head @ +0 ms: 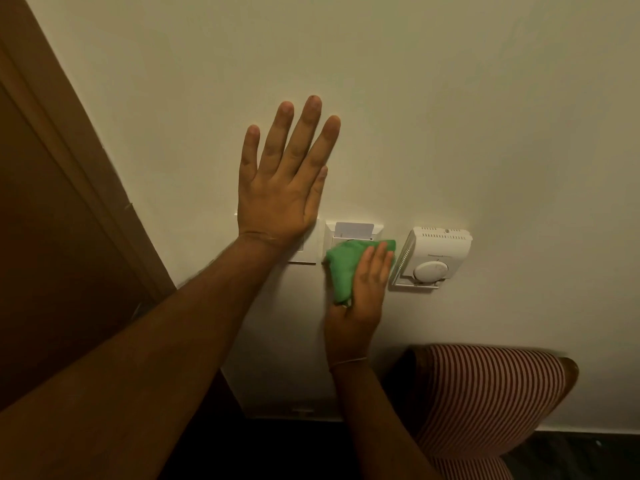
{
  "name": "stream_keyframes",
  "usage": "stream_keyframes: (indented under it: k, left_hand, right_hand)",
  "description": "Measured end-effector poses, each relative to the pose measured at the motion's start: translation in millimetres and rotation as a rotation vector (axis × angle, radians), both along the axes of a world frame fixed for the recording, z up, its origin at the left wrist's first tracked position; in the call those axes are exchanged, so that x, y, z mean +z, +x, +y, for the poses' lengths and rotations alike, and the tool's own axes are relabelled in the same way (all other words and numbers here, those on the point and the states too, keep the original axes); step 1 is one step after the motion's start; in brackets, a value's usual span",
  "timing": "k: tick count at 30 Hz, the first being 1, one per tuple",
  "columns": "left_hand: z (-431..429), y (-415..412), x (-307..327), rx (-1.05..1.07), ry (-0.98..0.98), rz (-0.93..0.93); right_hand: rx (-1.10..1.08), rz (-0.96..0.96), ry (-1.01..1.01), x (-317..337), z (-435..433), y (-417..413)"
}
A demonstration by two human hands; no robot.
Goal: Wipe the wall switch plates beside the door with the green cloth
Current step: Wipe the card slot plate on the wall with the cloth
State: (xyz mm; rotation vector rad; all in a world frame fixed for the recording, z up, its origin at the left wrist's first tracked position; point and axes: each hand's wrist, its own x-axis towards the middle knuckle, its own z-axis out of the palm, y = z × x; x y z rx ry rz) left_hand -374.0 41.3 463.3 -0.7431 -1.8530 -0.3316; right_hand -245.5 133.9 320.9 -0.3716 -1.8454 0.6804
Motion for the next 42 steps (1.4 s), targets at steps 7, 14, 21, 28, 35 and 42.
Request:
stream_keyframes:
  k: [7, 14, 21, 28, 35, 42]
  left_hand:
    - [1, -2, -2, -0.02, 0.01, -0.013]
    - [-1, 1, 1, 0.008, -0.006, -0.006]
    - [0, -4, -2, -0.027, 0.019, -0.004]
    - [0, 2, 0, 0.007, -0.004, -0.025]
    - [0, 0, -2, -0.014, 0.017, -0.023]
    - [1, 0, -2, -0.024, 0.028, -0.017]
  right_hand:
    - [0.168, -0.119, 0.323, 0, -22, -6]
    - [-0.033, 0.032, -0.028, 1, 5, 1]
    - [0.055, -0.061, 0.085, 3, -37, -12]
    - [-0.069, -0.075, 0.047, -5, -3, 5]
    - [0.021, 0.019, -0.088, 10, -38, -12]
    - [0.015, -0.019, 0.102, 4, -20, -7]
